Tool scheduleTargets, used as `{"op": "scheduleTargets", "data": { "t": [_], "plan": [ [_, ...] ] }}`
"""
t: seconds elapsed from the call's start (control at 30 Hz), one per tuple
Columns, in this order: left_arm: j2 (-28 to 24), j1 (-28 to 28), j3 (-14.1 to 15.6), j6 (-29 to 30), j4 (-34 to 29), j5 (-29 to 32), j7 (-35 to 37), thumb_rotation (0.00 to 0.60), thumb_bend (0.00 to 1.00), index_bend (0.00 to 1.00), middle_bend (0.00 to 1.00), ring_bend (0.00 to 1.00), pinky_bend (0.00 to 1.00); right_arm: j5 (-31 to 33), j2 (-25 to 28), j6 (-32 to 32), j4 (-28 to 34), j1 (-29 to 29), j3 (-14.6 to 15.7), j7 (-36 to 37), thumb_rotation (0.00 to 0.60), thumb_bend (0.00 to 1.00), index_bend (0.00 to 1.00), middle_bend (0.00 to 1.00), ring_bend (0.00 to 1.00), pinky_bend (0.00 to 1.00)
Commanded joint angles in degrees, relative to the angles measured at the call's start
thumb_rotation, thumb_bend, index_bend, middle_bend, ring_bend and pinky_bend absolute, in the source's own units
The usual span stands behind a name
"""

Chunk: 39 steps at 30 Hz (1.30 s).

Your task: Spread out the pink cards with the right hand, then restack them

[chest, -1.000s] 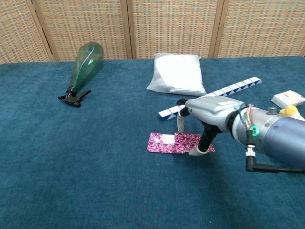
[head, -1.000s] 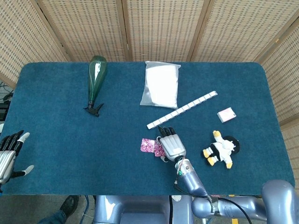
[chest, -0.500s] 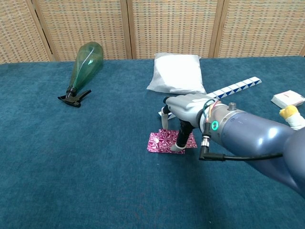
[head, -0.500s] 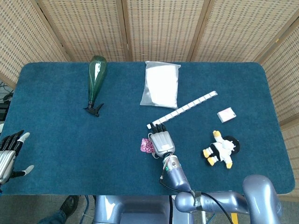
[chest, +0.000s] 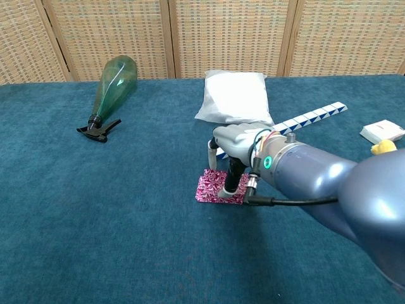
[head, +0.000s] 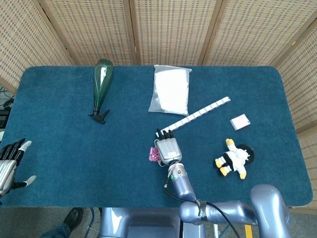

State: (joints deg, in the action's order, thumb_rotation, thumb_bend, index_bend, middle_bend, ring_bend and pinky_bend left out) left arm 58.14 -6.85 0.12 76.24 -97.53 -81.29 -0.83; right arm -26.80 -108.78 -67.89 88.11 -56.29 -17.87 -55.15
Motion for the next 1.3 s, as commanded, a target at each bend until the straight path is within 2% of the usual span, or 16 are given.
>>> {"op": "scheduleTargets", "data": {
  "t": [0.03,0.3,0.77,0.87,1.0,1.3],
  "plan": [
    [0.0,0.0,0.0,0.0,0.0,0.0,0.0,0.600,0.22,0.00,0.00,0.00,0.00,0.6,-0.7,0.0,-0.6,-0.6,-0.2,-0.5,0.600,0.26,0.47,0.00,0.00,0.04],
    [-0.1,0.0,0.0,-0.1,0.1,0.1,0.4,0.600,0.22,0.00,0.00,0.00,0.00,2.0,-3.4,0.2,-3.9,-2.3,-0.9,-1.3,0.600,0.26,0.47,0.00,0.00,0.04],
    [-0.2,0.0,0.1,-0.2,0.1,0.0,0.7,0.600,0.22,0.00,0.00,0.00,0.00,1.0,-4.0,0.1,-4.7,-2.9,-1.6,-0.3,0.600,0.26,0.47,0.00,0.00,0.04],
    [-0.2,0.0,0.1,-0.2,0.1,0.0,0.7,0.600,0.22,0.00,0.00,0.00,0.00,0.9,-4.0,0.0,-4.8,-2.9,-1.6,-0.2,0.600,0.25,0.41,0.00,0.00,0.04],
    [-0.2,0.0,0.1,-0.2,0.1,-0.1,0.9,0.600,0.22,0.00,0.00,0.00,0.00,0.7,-4.0,-0.2,-4.8,-2.9,-1.4,-0.2,0.600,0.24,0.29,0.00,0.00,0.04],
    [-0.2,0.0,0.1,-0.2,0.2,-0.1,1.0,0.600,0.22,0.00,0.00,0.00,0.00,-0.7,-3.2,-0.9,-3.0,-2.4,-1.4,0.6,0.600,0.21,0.23,0.00,0.00,0.04]
  ]
}}
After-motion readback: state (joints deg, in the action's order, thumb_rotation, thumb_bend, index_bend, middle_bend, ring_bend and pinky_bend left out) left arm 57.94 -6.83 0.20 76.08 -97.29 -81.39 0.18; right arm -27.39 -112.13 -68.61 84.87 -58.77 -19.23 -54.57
